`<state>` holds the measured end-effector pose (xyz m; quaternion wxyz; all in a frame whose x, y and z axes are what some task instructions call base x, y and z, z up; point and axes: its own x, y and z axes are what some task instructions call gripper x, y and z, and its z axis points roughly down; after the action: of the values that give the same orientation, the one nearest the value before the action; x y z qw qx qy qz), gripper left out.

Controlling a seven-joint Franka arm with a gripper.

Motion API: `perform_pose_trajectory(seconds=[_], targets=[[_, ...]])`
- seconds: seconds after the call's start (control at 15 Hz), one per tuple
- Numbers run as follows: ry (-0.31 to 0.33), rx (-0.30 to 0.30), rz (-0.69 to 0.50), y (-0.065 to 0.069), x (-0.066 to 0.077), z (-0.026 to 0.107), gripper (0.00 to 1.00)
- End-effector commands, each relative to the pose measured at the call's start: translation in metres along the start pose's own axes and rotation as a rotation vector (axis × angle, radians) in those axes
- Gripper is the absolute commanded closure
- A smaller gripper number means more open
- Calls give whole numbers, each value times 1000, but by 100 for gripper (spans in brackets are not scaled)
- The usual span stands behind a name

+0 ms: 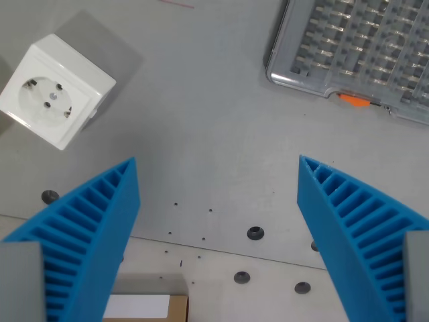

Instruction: Move above the white socket

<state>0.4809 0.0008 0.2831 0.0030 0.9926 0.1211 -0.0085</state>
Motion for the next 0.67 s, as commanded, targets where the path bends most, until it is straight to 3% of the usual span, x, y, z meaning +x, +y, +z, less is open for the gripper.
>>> perform_pose_trajectory(seconds=[0.07,0.67], targets=[[6,-1,0,0,0,-3,0],[9,-3,-70,-3,0,0,0]])
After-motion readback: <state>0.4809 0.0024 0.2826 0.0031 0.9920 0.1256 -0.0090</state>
